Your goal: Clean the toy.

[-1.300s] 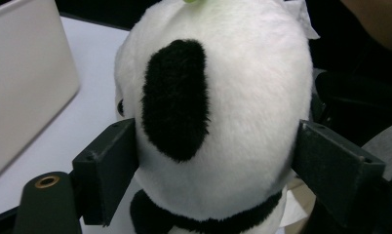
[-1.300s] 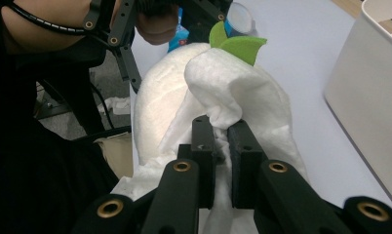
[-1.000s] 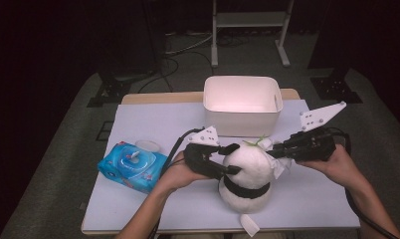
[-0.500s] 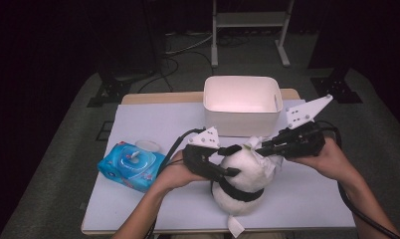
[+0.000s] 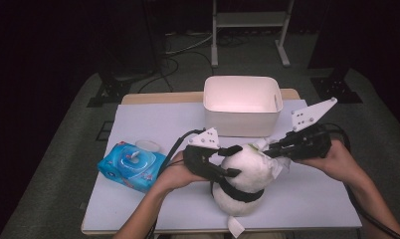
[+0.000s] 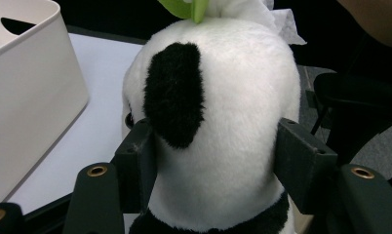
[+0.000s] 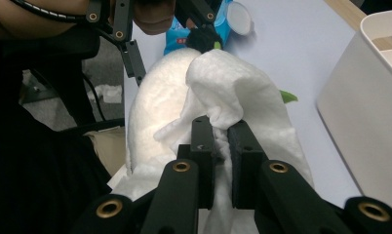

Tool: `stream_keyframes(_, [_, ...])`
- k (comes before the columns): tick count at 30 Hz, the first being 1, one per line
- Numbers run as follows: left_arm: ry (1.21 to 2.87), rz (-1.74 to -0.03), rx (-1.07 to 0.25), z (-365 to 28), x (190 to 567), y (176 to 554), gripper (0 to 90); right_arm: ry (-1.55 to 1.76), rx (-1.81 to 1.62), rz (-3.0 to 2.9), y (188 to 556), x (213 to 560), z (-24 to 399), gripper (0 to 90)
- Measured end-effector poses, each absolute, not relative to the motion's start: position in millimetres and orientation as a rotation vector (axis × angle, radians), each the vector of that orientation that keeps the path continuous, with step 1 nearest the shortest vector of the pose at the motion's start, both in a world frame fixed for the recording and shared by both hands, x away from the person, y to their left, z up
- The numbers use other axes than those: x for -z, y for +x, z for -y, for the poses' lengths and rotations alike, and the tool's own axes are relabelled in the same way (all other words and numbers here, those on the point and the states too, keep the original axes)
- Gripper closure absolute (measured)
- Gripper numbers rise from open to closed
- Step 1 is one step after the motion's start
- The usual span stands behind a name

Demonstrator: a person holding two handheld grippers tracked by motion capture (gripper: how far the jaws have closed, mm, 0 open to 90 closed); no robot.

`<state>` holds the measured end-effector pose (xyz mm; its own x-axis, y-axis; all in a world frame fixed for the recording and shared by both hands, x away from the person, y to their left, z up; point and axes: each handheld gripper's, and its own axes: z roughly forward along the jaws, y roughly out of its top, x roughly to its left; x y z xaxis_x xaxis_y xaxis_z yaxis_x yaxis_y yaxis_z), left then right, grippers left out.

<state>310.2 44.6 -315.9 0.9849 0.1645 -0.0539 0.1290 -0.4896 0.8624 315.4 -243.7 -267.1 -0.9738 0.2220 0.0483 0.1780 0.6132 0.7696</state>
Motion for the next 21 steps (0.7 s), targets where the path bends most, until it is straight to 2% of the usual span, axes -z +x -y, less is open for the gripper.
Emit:
stream_keyframes(10, [2.106, -0.172, -0.041, -34, 313, 309, 38.0, 0.257, -1.260, -2.787, 316, 254, 219, 82.0])
stream_keyframes(21, [2.091, -0.169, -0.023, -35, 315, 311, 37.5, 0.362, -1.237, -2.798, 318, 265, 248, 82.0])
